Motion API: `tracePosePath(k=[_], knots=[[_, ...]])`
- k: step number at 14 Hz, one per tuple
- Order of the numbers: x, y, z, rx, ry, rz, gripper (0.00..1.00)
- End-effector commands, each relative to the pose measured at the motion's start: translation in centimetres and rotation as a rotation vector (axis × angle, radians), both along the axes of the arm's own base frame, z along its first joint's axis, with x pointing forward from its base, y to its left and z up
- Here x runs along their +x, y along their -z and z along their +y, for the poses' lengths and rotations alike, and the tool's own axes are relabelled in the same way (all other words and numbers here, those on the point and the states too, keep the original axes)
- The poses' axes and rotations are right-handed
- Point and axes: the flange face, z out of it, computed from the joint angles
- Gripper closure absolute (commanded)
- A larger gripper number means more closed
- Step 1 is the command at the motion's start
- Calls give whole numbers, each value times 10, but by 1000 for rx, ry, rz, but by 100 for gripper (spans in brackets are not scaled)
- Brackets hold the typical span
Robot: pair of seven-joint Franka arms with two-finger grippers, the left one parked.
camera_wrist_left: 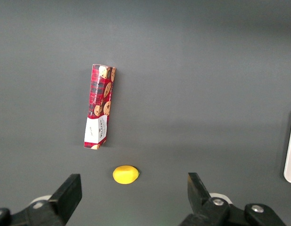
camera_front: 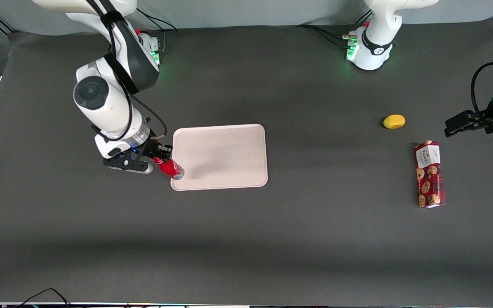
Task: Place coke bottle on tray
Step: 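Carry the held bottle with the right gripper over the white tray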
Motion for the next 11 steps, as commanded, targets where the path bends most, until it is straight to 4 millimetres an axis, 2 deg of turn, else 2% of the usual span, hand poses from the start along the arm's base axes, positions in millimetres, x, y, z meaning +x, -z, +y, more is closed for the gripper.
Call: tracePosePath(k=[1, 4, 7, 11], knots=[[-2, 10, 11, -13, 22, -12, 100], [-3, 28, 21, -2, 16, -10, 100], [-1, 48, 20, -24, 0, 4, 100], [-1, 60, 20, -31, -3, 22, 100]])
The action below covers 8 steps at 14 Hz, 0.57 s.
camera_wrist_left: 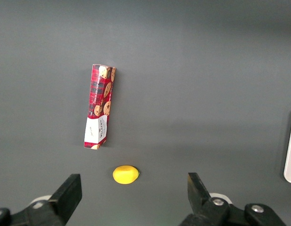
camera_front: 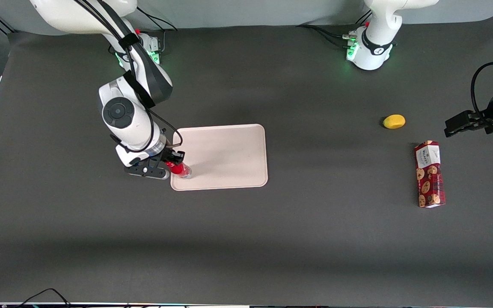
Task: Place coke bottle on tray
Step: 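Carry the held bottle with the right gripper over the white tray, then lower the bottle onto the tray and open the right gripper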
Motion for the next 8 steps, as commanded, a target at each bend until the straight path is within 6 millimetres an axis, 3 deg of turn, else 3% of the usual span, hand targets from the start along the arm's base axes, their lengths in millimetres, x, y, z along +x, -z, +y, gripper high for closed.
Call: tracePosePath(k=[1, 4, 5, 6, 7, 8], knots=[[1, 1, 3, -16, 13, -21, 100], [2, 7, 3, -17, 15, -12, 100], [3, 9, 0, -19, 19, -9, 83], [4, 10, -1, -20, 21, -9, 23], [5, 8, -2, -25, 6, -15, 0], [5, 8, -2, -44, -10, -22, 0]])
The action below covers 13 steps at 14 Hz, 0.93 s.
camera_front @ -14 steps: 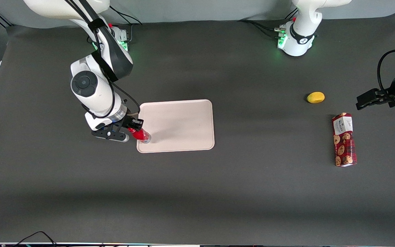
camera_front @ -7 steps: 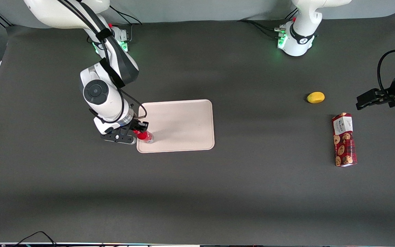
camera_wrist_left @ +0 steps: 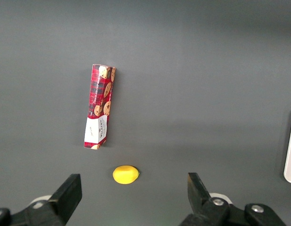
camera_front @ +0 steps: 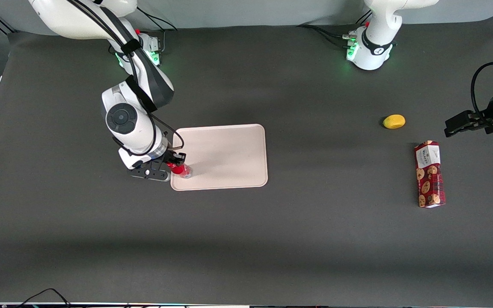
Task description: Place coke bottle on tray
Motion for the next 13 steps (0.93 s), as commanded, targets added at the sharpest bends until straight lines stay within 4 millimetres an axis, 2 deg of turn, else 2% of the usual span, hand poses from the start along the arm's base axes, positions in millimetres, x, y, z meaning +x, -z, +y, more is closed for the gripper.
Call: tracePosePath(k=[1, 3, 4, 6, 8, 10, 12, 13], knots=[[3, -1, 1, -37, -3, -33, 0], [6, -4, -2, -39, 2, -35, 0], [9, -12, -1, -40, 2, -38, 0], [20, -47, -4, -55, 4, -38, 0], [32, -100, -12, -70, 12, -49, 0], [33, -160, -32, -92, -55, -58, 0], [22, -220, -71, -98, -106, -68, 0], [10, -252, -92, -87, -89, -76, 0]])
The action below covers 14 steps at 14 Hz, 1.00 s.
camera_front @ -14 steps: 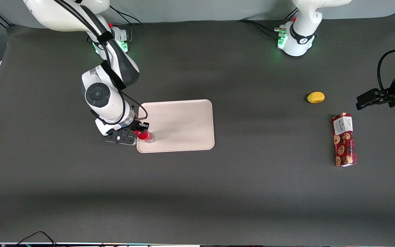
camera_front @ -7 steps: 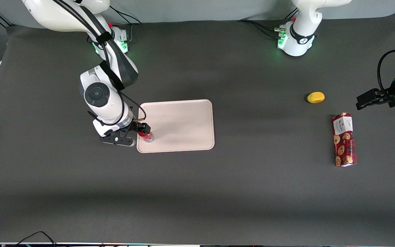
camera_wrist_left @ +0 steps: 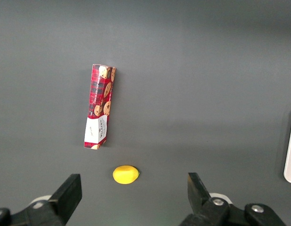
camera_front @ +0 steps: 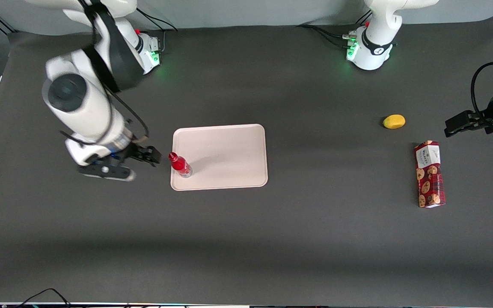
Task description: Place coke bottle on tray
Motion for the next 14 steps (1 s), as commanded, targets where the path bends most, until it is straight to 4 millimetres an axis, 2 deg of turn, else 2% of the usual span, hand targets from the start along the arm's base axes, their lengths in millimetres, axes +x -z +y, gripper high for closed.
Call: tracePosePath(k=[1, 3, 5, 8, 9, 11, 13, 14], knots=[[-34, -85, -60, 20, 4, -24, 0], [-62, -119, -99, 21, 22, -7, 0], [-79, -130, -141, 36, 19, -10, 0], [-77, -115, -191, 107, 69, 4, 0], [-82, -109, -205, 136, 52, -35, 0], [-85, -101, -216, 141, 59, -49, 0], [-83, -95, -245, 145, 108, -41, 0], [-75, -86, -253, 135, 124, -28, 0]])
